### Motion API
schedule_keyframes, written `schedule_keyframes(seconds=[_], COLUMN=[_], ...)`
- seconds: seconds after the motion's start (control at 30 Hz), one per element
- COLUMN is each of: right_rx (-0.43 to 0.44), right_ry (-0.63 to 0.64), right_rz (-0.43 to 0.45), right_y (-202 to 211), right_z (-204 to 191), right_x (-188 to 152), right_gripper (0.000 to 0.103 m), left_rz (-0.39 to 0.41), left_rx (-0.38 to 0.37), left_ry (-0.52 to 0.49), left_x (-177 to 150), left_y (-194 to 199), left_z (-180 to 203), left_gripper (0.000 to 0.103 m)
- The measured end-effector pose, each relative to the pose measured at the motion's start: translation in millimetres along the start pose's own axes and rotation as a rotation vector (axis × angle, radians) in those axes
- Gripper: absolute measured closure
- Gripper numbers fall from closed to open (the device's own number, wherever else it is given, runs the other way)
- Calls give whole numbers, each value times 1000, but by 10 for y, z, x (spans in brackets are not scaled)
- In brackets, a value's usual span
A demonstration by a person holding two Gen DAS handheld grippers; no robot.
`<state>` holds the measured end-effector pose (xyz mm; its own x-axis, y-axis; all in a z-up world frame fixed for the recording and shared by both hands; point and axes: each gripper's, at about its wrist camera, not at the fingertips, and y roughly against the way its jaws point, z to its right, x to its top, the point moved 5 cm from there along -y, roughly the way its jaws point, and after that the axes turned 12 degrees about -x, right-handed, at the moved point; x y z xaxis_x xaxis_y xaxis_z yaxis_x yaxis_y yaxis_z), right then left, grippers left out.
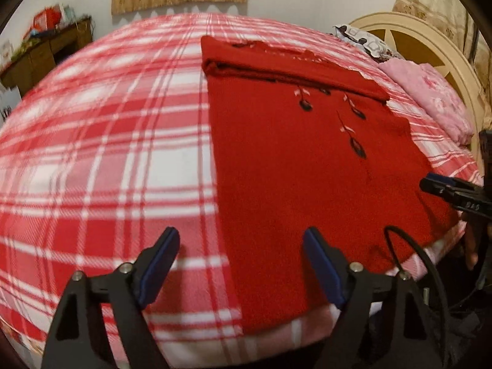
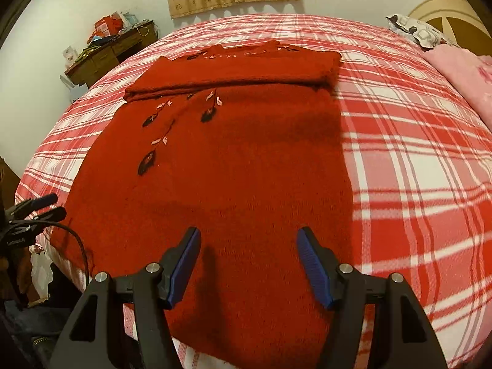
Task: Fold small clothes
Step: 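Move the left gripper over the sweater to its hem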
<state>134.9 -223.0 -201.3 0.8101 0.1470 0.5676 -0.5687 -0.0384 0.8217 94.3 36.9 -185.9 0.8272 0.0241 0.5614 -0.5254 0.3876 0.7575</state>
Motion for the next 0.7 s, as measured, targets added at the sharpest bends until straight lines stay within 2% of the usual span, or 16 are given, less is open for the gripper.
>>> schedule_keyframes(seconds=[0.13,0.2,0.27,0.33,0.57,0.7], right_rx=[0,5,7,7,10,11], right_ry=[11,4,0,-1,-12,-15], right_rz=[5,7,11,13,22,21], right_y=[19,20,23,31,31,33], right_z=[-43,-48,-53,-50,-50,-61], right_x=[-36,-49,-66,-77,-92,-96], right_gripper=[35,34,34,34,34,34], left_rz=[-55,-62,-58,-51,-74,-88], left_rx=[-87,-74,-61,-17,-69,-70], left_ry=[69,81,95,118,112,104], left_x=[-137,-177,-178,-195,-229,-234], left_y=[-50,-48,-25,17,-7,-29], left_z=[76,86,61,-5,30,58], left_gripper=[37,43,43,45,45,45])
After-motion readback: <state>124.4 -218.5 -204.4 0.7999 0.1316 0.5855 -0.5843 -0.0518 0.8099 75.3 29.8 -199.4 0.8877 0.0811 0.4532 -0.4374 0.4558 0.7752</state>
